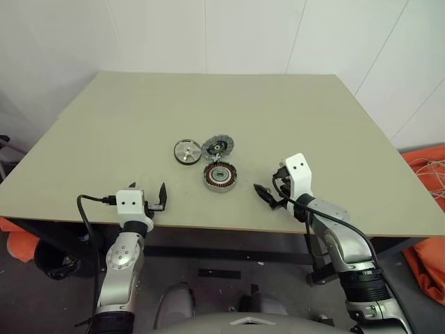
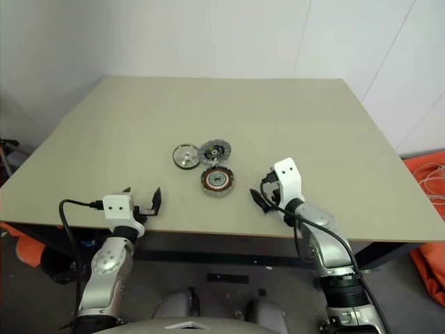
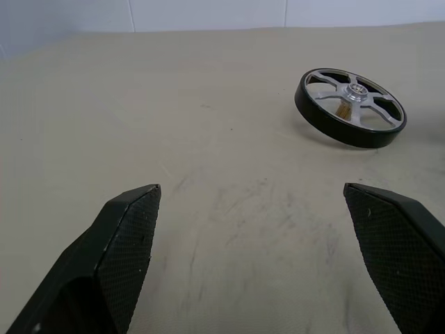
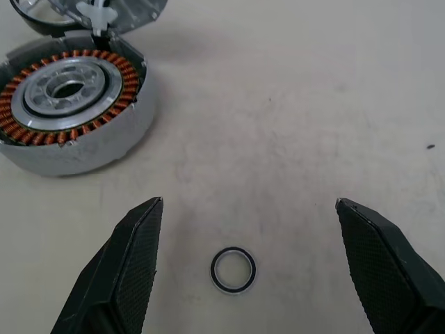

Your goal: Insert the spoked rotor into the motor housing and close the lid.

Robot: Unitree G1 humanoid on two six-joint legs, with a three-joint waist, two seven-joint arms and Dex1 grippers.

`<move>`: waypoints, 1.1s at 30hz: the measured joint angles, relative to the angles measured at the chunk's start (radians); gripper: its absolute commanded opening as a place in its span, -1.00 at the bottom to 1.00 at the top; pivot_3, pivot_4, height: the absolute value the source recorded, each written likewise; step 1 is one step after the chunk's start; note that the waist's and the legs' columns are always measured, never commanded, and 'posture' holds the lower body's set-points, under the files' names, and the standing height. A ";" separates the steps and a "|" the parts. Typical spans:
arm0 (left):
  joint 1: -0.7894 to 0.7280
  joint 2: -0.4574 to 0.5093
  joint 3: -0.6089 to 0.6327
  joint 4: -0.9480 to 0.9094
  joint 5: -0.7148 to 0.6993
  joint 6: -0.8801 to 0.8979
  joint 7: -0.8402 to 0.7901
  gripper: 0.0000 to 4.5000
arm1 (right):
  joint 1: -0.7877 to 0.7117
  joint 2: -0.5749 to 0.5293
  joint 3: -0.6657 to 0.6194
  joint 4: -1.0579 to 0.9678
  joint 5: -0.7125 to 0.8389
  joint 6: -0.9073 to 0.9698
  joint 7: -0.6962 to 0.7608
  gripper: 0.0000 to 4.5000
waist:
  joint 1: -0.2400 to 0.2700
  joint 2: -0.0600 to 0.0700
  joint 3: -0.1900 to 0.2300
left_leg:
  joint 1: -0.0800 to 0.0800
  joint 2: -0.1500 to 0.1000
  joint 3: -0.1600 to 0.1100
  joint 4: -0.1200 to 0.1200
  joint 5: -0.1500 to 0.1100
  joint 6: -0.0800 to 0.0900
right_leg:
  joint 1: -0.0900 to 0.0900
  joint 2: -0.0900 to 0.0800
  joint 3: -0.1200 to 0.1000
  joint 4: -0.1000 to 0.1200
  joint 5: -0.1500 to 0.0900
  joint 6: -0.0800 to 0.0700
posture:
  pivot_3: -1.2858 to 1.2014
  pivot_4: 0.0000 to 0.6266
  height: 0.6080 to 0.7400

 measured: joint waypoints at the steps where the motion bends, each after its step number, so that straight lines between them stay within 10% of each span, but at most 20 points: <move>1: 0.000 0.000 0.000 0.000 0.000 0.000 0.000 0.99 | 0.000 -0.002 0.003 0.000 -0.003 0.007 0.001 1.00 | 0.000 0.000 0.000 | 0.000 0.000 0.000 0.000 0.000 0.000 | 0.000 0.000 0.000 0.000 0.000 0.000 | 0.03 -1.00 1.00; 19: 0.000 -0.002 -0.010 0.000 -0.001 0.000 -0.005 0.99 | 0.028 -0.010 0.011 0.000 -0.030 0.015 0.004 1.00 | 0.000 0.000 0.000 | 0.000 0.000 0.000 0.000 0.000 0.000 | 0.000 0.000 0.000 0.000 0.000 0.001 | 0.03 -1.00 1.00; 33: 0.000 -0.001 -0.011 0.000 -0.003 0.000 -0.008 1.00 | 0.028 -0.010 0.028 0.000 -0.037 0.010 0.006 -0.75 | 0.000 0.000 0.000 | 0.000 0.000 0.000 0.000 0.000 0.000 | 0.000 0.000 0.000 0.000 0.000 0.000 | 0.03 -1.00 1.00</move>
